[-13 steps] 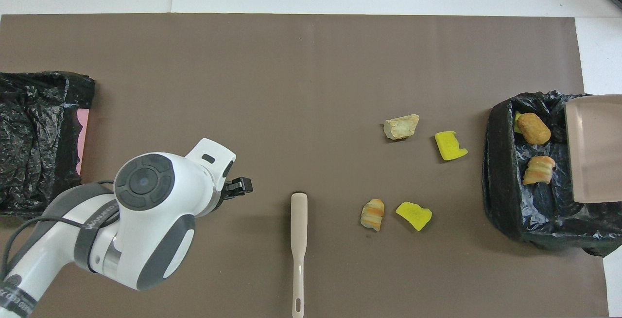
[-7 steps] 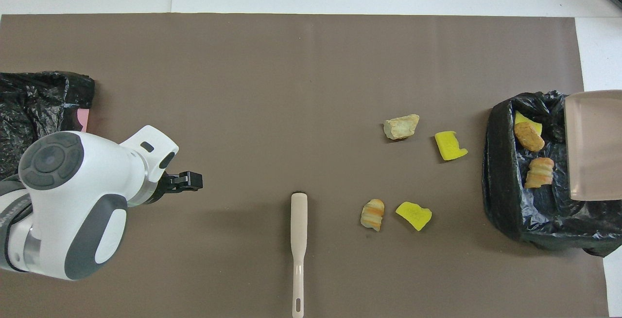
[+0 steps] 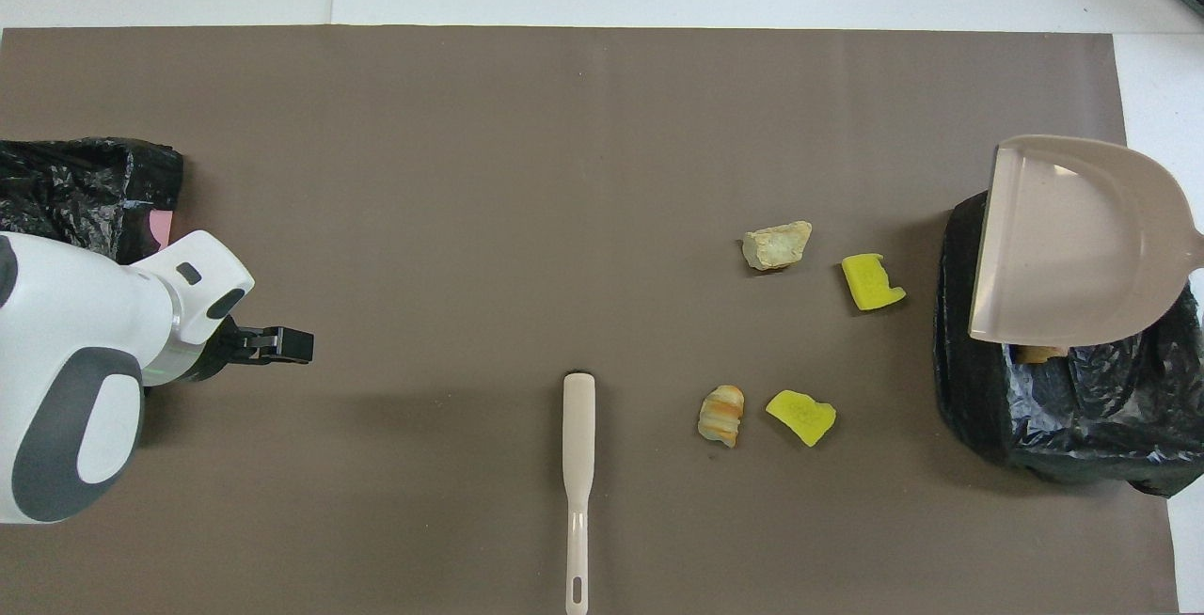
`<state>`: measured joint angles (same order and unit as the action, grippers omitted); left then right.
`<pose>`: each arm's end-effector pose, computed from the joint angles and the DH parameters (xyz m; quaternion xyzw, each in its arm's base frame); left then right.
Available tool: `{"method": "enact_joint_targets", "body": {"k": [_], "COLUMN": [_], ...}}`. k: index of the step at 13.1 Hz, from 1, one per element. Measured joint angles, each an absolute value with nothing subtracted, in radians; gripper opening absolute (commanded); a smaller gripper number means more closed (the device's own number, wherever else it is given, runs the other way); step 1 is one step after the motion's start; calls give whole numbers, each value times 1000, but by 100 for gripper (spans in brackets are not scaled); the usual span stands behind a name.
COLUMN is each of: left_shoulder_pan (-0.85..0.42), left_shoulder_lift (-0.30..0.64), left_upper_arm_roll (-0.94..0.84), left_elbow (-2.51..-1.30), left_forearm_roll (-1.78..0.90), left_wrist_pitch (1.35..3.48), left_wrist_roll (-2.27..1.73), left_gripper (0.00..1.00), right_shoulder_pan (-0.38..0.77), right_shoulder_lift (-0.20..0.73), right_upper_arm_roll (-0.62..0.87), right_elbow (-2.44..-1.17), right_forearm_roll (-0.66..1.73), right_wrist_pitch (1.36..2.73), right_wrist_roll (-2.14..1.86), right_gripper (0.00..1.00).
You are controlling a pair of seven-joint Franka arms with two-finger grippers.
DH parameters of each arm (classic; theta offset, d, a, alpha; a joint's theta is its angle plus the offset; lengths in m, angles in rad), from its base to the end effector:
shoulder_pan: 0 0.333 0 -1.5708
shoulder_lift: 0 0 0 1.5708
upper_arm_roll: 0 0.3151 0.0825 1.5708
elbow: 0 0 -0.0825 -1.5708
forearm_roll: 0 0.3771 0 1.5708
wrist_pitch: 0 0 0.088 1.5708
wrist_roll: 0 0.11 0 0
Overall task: Sweep and dump trash in bin
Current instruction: 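Tip the dustpan into the bin while the left gripper withdraws, then bring the dustpan back with the right gripper and set it on the table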
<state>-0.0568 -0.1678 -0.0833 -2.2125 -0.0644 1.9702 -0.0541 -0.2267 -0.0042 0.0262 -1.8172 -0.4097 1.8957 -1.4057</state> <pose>0.4762 -0.0725 0.4423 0.9986 -0.0285 -0.0394 0.0185 0.5480 -0.1423 0.5419 0.7737 0.6013 -0.1124 0.1648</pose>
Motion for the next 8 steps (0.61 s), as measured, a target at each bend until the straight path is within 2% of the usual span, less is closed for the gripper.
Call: {"method": "enact_joint_targets", "body": {"k": [5,8], "left_shoulder_pan": [-5,16], "left_shoulder_lift": [-182,-170], "left_upper_arm_roll": [-83,-83], "left_elbow": [-2113,-2011], "left_forearm_roll": [-41,-18], "left_wrist_pitch": [1865,1800], "left_wrist_roll": [44,44], "left_gripper": [100,100], "right_shoulder_pan": [-73,14], "right_shoulder_lift": [-3,18], "right_upper_arm_roll": [30,31], "right_elbow": [-1850,-1879], "right_forearm_roll": [-308,-216], "right_wrist_pitch": [1846,1845], "right_wrist_roll": [-1034,-743], "right_gripper": [0,0]}}
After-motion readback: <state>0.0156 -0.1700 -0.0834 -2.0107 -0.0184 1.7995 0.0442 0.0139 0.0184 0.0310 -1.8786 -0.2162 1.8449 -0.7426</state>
